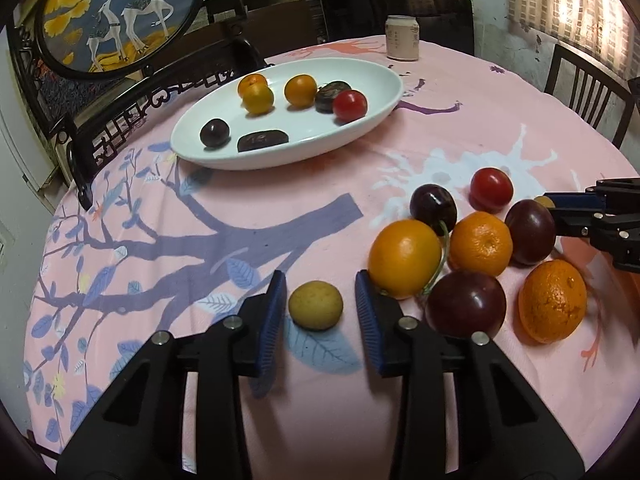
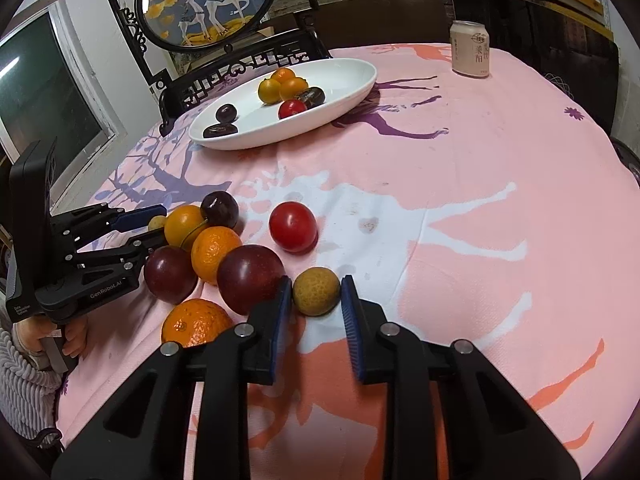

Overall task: Organize fruits
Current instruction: 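Grasp the small yellow-green fruit with the left tool while the right tool grasps another, then set both small yellow-green fruits on the plate and open both tools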

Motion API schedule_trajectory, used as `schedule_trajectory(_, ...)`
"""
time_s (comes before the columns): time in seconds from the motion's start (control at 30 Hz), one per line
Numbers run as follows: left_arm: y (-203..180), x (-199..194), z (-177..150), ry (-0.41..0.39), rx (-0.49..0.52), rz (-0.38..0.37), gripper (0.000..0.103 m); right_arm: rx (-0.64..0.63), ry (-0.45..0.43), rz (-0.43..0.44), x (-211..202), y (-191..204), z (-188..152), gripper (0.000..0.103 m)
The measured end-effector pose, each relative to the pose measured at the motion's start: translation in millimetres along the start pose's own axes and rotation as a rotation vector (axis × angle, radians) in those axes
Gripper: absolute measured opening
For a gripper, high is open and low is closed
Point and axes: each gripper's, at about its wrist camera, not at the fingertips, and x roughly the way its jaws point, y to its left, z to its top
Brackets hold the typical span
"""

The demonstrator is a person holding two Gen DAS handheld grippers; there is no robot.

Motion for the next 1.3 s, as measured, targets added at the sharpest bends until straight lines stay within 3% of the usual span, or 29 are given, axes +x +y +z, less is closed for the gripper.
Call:
schedule_trajectory(0.17,-3.3,-2.8,-1.7,-0.003,0.008,-0.016,0.026,-0.014,0.001,-0.011,0.1,2.1,-0.1,0.027)
schedule_trajectory(0.43,6.9,-10.9,-5.3,-0.025,-0.057,-0.046,0.026,-0.007,0.005,0.001,0.4,-0.3,1.0,0.024)
schedule_trajectory(0.6,13.2,-23.2,-3.4,-0.066,-0.079,-0.012,0.026,0.019,-0.060,0.002,-13.2,-6.0,7.1,0.024)
schedule_trajectory(0.73,32.1,-31.9,16.3,-0.094,-0.133,-0.017,0.026,0.010,-0.091,0.005,-21.2,-4.1,32.3,0.024)
schedule_trajectory(0.9,62.2,-26.1,68.7,-0.128,-0.192,0.021,0.026,-0.036,-0.119,0.008,-11.5,13.3,90.5,0.024)
schedule_trajectory(1.1,87.2,26.1,118.8,-0.087,-0.267,0.032,0.026,-0.005,-0.083,0.076,39.7,26.6,146.3,0.024)
schedule_trajectory(1.3,85.1,73.3,125.1,-0.026,-0.277,0.003,0.029,-0.026,-0.033,0.128,86.5,44.3,165.6,0.025)
